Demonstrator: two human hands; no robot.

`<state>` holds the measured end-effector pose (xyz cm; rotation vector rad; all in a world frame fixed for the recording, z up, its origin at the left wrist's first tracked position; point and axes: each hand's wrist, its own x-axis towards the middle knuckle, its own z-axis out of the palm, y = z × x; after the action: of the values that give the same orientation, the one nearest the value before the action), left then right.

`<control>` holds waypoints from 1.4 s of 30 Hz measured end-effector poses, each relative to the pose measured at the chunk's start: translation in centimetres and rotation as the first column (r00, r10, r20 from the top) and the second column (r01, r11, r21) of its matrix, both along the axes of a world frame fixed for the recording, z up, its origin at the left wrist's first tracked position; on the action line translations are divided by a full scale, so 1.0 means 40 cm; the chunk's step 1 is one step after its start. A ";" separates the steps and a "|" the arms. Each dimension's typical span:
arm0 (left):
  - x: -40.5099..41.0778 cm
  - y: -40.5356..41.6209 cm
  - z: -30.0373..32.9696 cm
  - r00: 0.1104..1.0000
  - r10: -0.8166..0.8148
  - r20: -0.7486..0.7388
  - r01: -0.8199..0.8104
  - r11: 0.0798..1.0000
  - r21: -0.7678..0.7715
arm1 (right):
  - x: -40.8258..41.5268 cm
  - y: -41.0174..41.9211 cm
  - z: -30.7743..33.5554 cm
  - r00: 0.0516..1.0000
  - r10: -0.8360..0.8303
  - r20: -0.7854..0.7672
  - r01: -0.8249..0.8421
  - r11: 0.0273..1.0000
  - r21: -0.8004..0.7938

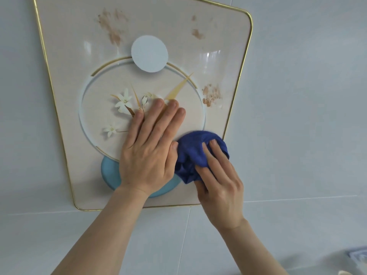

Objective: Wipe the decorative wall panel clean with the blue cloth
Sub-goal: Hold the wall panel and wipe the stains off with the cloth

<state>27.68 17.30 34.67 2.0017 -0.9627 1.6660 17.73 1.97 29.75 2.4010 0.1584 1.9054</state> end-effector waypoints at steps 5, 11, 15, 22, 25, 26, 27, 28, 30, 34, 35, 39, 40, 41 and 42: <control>-0.006 -0.001 0.001 1.000 0.022 -0.006 -0.023 1.000 -0.008 | 0.001 -0.013 0.144 0.987 0.004 0.161 -0.034 0.983 0.183; -0.004 -0.003 -0.002 0.999 0.035 -0.007 -0.035 0.999 -0.006 | -0.004 0.008 0.168 0.982 0.076 0.173 -0.113 0.970 0.216; -0.001 -0.006 -0.001 1.000 0.028 0.002 -0.028 0.999 -0.018 | 0.010 0.006 0.128 0.989 0.006 0.148 -0.029 0.987 0.157; -0.001 -0.008 -0.004 1.000 0.005 0.003 -0.005 1.000 -0.025 | -0.034 -0.019 -0.146 0.994 -0.083 -0.077 0.082 0.996 -0.017; 0.000 -0.006 -0.005 1.000 0.009 0.007 -0.009 1.000 -0.023 | -0.076 -0.024 -0.262 0.977 -0.074 -0.201 0.064 0.997 -0.053; 0.001 -0.006 -0.006 1.000 0.010 0.009 -0.010 1.000 -0.021 | -0.086 -0.021 -0.282 0.964 -0.076 -0.254 0.068 0.997 -0.042; 0.002 -0.005 -0.006 1.000 0.010 0.011 -0.010 1.000 -0.018 | -0.094 -0.017 -0.289 0.946 -0.074 -0.315 0.074 0.997 -0.011; 0.002 -0.005 -0.007 1.000 0.014 0.011 -0.014 1.000 -0.015 | -0.101 -0.009 -0.283 0.926 -0.061 -0.373 0.082 0.996 0.040; 0.003 -0.006 -0.008 1.000 0.030 0.010 -0.030 1.000 -0.011 | -0.116 0.007 -0.249 0.889 0.015 -0.458 0.076 0.981 0.180; 0.001 -0.006 -0.007 0.999 0.040 0.011 -0.040 0.999 -0.003 | -0.181 0.025 -0.107 0.800 0.457 -0.388 -0.014 0.662 0.749; 0.001 -0.005 -0.007 0.999 0.038 0.008 -0.038 0.999 0.001 | -0.201 0.024 -0.062 0.775 0.557 -0.299 -0.037 0.512 0.858; -0.002 -0.006 -0.008 0.999 0.047 0.002 -0.046 0.999 -0.011 | -0.244 0.015 0.105 0.799 0.601 0.015 -0.183 0.219 0.958; -0.003 -0.007 -0.008 0.999 0.049 0.004 -0.049 0.999 -0.016 | -0.243 0.016 0.139 0.817 0.573 0.065 -0.222 0.208 0.953; -0.003 -0.007 -0.007 0.999 0.049 0.006 -0.049 0.999 -0.019 | -0.238 0.019 0.172 0.835 0.543 0.095 -0.253 0.226 0.941; -0.003 -0.007 -0.006 0.999 0.050 0.006 -0.050 0.999 -0.018 | -0.232 0.025 0.206 0.845 0.523 0.114 -0.288 0.266 0.920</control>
<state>27.56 17.00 34.44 2.0254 -0.9040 1.7025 8.47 2.98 37.99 3.6295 -0.4991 2.3334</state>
